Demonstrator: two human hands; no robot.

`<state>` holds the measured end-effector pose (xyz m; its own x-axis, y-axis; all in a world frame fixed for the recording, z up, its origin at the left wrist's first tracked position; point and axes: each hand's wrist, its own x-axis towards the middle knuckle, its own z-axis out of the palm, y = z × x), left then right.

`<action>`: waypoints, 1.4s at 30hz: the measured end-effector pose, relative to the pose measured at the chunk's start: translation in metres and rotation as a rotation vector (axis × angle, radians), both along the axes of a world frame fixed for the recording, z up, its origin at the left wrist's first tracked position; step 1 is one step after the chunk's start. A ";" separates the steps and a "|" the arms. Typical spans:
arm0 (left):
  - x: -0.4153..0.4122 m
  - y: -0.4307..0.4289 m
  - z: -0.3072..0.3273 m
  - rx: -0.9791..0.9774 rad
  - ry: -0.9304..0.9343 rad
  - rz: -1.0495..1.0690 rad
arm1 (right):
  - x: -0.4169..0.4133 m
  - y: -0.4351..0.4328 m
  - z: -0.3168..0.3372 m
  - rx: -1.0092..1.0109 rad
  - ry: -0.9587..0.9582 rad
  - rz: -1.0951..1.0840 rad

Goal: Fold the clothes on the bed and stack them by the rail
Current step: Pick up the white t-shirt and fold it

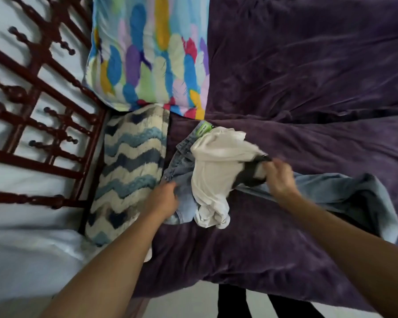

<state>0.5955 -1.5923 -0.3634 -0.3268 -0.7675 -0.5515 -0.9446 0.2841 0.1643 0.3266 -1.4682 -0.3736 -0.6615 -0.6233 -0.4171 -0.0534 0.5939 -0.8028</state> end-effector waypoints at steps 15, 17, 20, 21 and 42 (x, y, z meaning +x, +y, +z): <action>-0.200 0.073 0.036 -0.028 0.202 -0.467 | -0.233 0.201 0.156 -0.040 0.453 -0.679; -0.229 0.099 0.036 -0.009 0.203 -0.499 | -0.265 0.245 0.145 0.104 0.465 -0.722; -0.275 0.140 0.031 0.032 0.183 -0.574 | -0.303 0.321 0.101 0.414 0.430 -0.683; -0.289 0.154 0.028 0.039 0.168 -0.591 | -0.310 0.346 0.082 0.520 0.378 -0.641; -0.560 0.259 -0.092 0.196 0.154 0.018 | -0.418 0.371 -0.116 0.380 -0.135 -0.005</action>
<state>0.0352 -1.3332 -0.4551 -0.4058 -0.6575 -0.6349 -0.9087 0.2160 0.3571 -0.0913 -1.0970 -0.4897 -0.5875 -0.4049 -0.7006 0.0411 0.8498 -0.5255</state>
